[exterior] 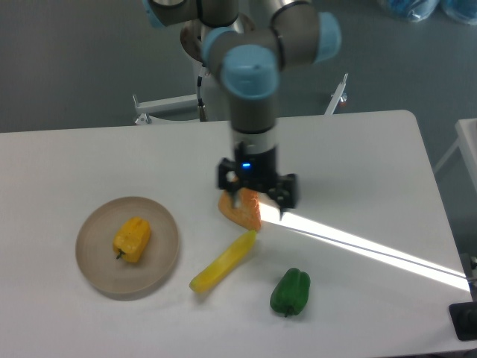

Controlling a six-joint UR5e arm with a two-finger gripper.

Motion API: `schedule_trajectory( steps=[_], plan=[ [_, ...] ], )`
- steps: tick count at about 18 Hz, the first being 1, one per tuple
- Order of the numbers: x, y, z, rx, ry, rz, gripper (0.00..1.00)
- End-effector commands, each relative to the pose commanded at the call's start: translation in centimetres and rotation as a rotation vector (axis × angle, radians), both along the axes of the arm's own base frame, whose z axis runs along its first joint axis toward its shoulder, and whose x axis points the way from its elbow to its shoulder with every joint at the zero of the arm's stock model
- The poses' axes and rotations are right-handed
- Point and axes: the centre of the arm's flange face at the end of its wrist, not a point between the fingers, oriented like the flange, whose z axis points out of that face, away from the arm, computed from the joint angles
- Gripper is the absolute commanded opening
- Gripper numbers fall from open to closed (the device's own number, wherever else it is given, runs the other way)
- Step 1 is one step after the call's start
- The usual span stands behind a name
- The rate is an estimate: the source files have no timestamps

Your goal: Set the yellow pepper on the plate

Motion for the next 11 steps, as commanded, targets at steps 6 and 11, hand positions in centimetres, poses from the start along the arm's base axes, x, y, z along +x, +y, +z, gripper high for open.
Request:
schedule_trajectory(
  steps=[6,11],
  plan=[
    [-2.4,0.9,-0.8,-0.020,0.024,-0.011,1.00],
    [-2.6,1.3,-1.3,-0.036,0.037,-0.009,1.00]
  ],
)
